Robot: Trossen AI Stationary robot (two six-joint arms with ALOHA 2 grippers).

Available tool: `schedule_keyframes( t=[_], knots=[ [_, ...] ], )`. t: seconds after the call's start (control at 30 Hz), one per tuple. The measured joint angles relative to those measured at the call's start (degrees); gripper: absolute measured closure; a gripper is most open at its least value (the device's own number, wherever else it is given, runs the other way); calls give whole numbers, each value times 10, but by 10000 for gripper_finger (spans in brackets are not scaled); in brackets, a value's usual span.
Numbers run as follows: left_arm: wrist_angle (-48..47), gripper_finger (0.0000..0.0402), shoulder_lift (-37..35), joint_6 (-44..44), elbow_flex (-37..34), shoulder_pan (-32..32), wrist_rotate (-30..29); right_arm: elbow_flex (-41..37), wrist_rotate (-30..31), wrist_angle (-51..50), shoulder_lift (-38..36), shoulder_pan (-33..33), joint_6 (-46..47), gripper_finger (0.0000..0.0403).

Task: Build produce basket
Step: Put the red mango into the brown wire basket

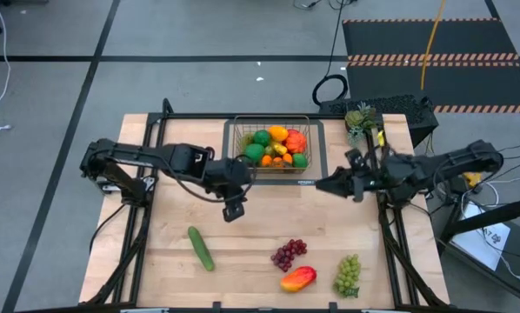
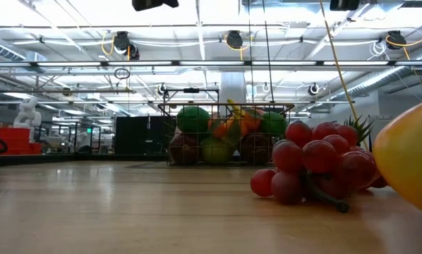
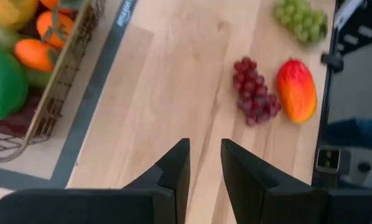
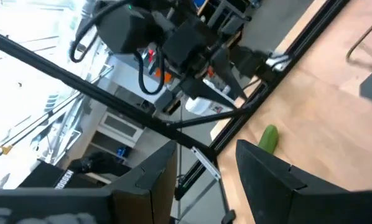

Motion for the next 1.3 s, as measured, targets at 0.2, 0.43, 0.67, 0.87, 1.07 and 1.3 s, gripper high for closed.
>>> schedule_keyframes(
  t=[0.2, 0.43, 0.67, 0.87, 1.07, 1.3],
  knots=[
    [-31, 312, 0, 19, 0, -30, 0, 11, 81, 27, 77, 87, 28, 245],
    [-29, 312, 0, -4, -33, -85, 1, 63, 97, 26, 163, 136, 31, 245],
    [11, 312, 0, -62, -112, -144, 8, 89, 94, 23, 208, 164, 50, 245],
    [74, 312, 0, -83, -125, -187, 21, 91, 93, 20, 219, 202, 38, 245],
    [119, 312, 0, -102, -125, -204, 7, 91, 54, -11, 230, 233, -19, 245],
    [122, 312, 0, -163, -125, -204, -28, 91, -38, -86, 249, 246, -47, 223]
  ],
)
